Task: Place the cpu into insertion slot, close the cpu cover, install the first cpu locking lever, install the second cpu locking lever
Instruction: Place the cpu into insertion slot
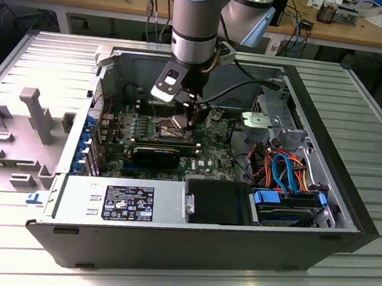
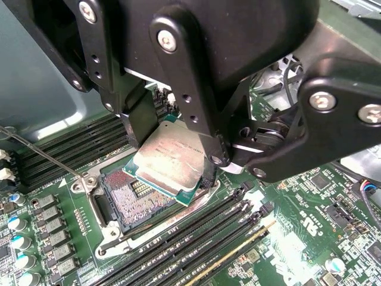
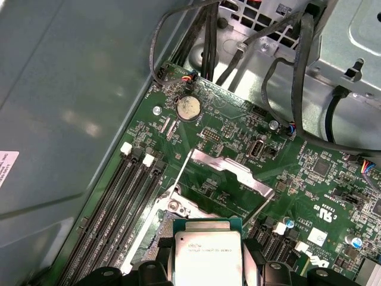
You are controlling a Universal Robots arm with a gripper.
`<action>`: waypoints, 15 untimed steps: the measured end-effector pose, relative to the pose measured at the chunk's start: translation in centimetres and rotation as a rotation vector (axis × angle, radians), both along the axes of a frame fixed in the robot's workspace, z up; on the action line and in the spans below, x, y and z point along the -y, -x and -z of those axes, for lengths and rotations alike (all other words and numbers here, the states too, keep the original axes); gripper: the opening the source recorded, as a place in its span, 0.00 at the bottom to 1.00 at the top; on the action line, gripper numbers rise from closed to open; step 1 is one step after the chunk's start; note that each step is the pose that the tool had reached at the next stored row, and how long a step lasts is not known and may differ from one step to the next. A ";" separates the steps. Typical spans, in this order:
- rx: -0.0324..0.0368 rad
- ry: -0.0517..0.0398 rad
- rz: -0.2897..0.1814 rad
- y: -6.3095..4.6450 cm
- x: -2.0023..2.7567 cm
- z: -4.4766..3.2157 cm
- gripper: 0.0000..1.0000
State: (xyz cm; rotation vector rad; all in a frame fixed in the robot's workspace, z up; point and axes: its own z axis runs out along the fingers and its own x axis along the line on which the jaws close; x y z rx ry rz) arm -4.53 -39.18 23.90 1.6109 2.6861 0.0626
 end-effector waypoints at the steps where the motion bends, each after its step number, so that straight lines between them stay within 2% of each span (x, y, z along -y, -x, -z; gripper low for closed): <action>1: 0.0000 0.0000 0.002 0.0 0.00 0.00 0.55; 15: 0.0000 0.0050 0.078 0.0 0.00 0.00 0.55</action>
